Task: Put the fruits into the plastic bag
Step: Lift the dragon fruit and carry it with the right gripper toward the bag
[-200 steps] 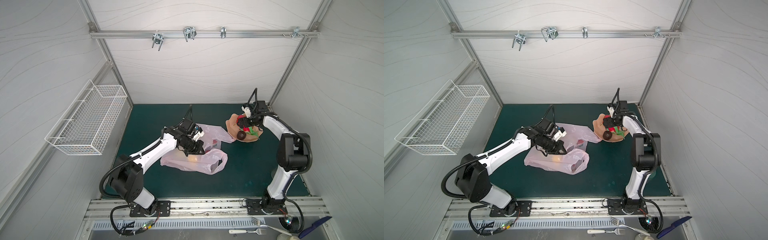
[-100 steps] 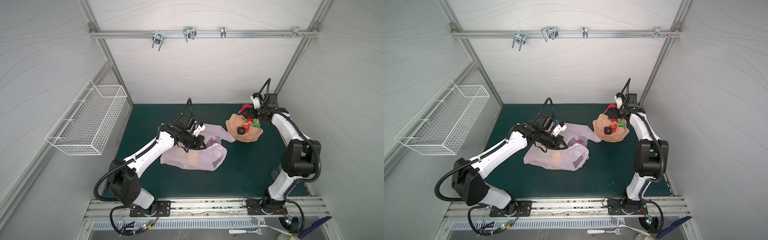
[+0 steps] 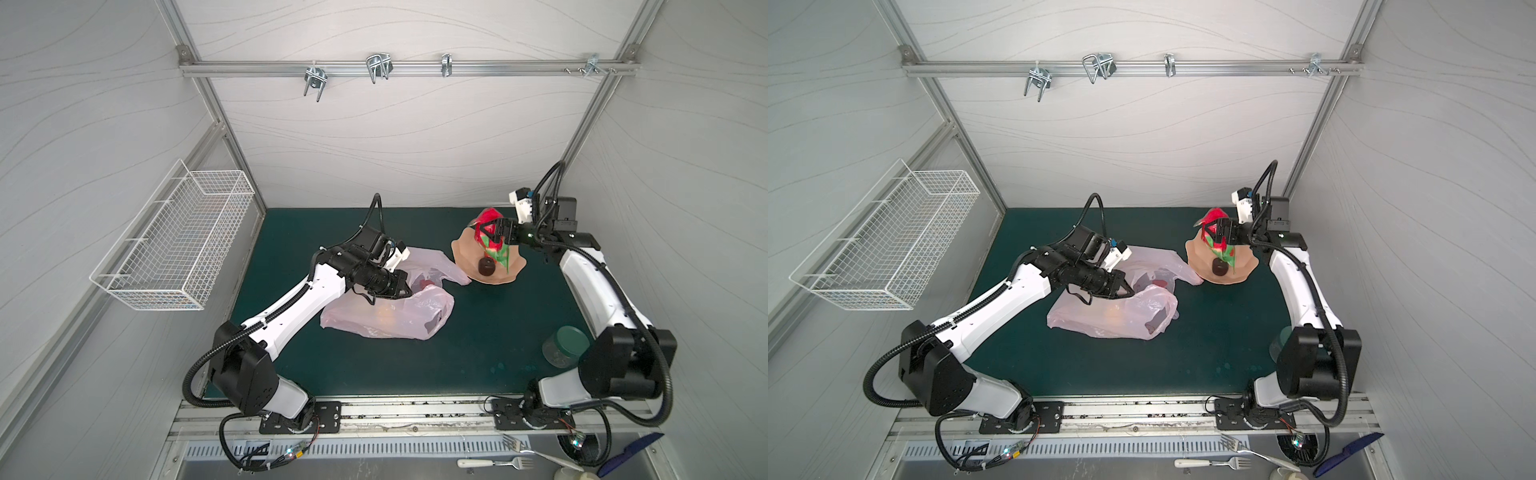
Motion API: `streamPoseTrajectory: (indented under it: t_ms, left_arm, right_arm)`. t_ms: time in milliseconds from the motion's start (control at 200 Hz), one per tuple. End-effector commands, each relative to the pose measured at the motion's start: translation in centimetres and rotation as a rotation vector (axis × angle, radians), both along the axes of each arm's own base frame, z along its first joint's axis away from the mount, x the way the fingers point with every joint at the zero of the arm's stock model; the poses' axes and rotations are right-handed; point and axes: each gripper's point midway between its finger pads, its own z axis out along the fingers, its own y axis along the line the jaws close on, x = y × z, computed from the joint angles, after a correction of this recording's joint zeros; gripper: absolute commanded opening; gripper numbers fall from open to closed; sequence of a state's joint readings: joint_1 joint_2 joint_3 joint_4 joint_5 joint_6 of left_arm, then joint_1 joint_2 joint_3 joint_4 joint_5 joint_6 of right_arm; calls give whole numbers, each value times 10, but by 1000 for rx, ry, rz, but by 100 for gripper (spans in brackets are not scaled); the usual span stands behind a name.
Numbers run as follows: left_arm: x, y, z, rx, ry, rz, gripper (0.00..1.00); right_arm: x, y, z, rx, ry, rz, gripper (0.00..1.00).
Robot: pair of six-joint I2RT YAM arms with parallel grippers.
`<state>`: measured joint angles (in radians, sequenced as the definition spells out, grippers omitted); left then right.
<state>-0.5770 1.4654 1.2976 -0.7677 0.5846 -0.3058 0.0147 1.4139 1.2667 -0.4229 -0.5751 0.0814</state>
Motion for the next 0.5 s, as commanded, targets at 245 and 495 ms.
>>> streamPoseTrajectory:
  t_ms: [245,495]
  left_arm:
    - [3,-1,19,-38,-68,-22,0]
    - [3,-4,19,-49,-61,-28,0]
  right_arm:
    - [-120,42,-22,159,139,194,35]
    - [-142,55,-55,161,235,219,35]
